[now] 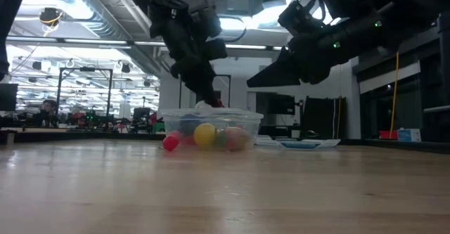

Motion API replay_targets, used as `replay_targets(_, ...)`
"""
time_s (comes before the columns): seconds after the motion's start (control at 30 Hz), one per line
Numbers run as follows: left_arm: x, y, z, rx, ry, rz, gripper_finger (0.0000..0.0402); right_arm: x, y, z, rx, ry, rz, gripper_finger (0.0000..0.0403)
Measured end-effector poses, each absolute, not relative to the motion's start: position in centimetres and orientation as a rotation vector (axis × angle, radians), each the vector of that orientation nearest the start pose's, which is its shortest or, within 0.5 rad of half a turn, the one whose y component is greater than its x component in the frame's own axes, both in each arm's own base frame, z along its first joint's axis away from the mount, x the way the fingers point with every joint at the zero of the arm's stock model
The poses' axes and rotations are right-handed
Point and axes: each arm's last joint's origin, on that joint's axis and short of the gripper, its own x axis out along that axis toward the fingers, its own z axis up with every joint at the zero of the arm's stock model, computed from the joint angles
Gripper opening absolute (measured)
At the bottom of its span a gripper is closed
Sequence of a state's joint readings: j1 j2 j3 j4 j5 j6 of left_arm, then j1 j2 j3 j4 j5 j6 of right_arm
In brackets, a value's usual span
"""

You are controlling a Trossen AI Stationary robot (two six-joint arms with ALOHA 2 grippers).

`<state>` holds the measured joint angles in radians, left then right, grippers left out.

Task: Pick and placing Produce into tupperware
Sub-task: Put the bottom red cherry into the transparent container

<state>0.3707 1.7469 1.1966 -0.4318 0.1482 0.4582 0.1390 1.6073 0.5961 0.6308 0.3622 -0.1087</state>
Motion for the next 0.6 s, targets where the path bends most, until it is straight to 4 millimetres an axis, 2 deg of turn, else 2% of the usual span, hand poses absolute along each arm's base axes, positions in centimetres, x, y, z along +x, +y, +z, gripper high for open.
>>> replay_targets(0.3,34.1,13.2,18.5,0.144,1.031,-0.021,0.0003,29.7,3.1,15.7,-0.173,0.377,-0.205,0.0200)
replay_targets(0.5,34.1,13.3,18.3,0.145,1.036,-0.017,0.0005,29.7,3.1,15.6,-0.173,0.378,-0.205,0.0200)
replay_targets(0.6,34.1,13.3,18.3,0.146,1.037,-0.014,0.0020,29.7,3.1,15.6,-0.173,0.378,-0.205,0.0200)
